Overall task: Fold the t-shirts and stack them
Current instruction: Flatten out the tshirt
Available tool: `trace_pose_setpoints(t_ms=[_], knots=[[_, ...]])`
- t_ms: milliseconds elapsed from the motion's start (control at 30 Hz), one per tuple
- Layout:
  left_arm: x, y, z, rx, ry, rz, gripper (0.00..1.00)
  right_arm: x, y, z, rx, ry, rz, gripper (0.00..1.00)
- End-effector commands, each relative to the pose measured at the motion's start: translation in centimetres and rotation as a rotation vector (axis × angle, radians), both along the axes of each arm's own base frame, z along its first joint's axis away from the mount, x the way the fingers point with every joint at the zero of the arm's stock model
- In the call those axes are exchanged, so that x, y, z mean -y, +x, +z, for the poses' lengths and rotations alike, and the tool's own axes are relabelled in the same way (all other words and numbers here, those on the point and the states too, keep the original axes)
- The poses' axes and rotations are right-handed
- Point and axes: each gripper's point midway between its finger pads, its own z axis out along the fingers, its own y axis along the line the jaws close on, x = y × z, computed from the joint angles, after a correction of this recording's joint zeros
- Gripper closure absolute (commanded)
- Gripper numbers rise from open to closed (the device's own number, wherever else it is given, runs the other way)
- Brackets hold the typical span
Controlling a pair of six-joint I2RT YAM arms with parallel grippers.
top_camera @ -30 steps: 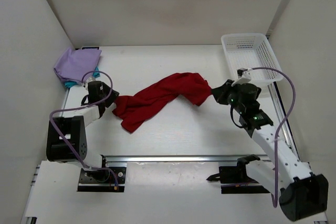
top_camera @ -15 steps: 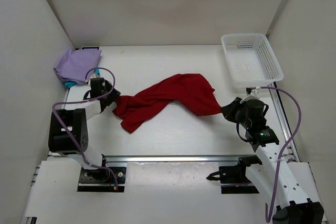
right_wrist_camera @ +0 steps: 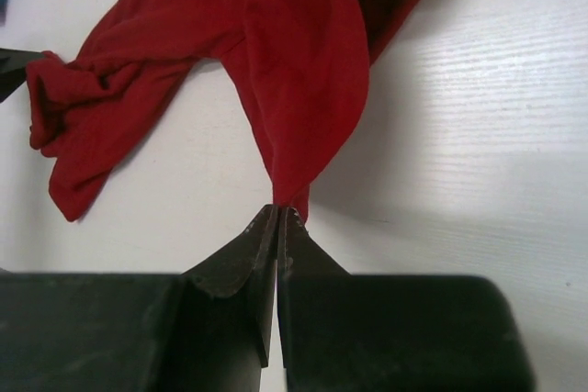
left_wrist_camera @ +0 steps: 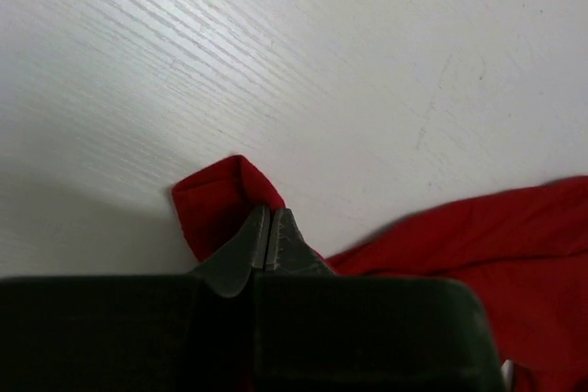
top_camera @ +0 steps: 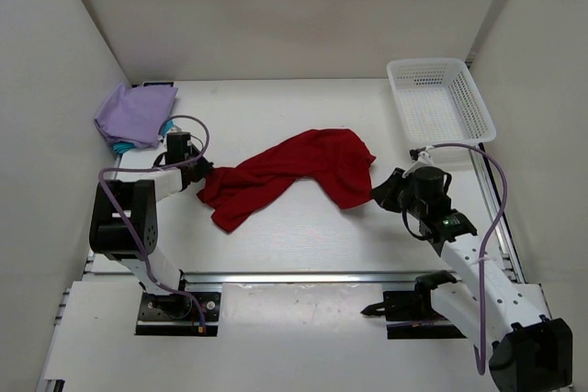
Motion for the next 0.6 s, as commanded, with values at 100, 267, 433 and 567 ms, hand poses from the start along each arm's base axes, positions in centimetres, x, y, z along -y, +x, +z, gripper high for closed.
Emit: trace_pose_setpoints(t_ms=[100,267,433,567], knots=[[1.2,3.9,6.2,0.132,-0.008,-0.016,1.00,-1.2,4.1,6.0,0.156,0.065,-0.001,1.00],[4.2,11.3,20.6,0.372,-0.045,-0.063,1.00,-1.1,12.4,11.3,0.213,0.133,-0.010,1.00],[3.8,14.2,35.4,0.618,-0.094,-0.074,1.00,-2.1,18.1,24.8,0.417,0.126,0.047,1.00],[-0.1,11.7,43.5,0.792,-0.131,-0.032,1.00,-2.7,17.8,35.8,0.625,0.076,0.096,1.00]])
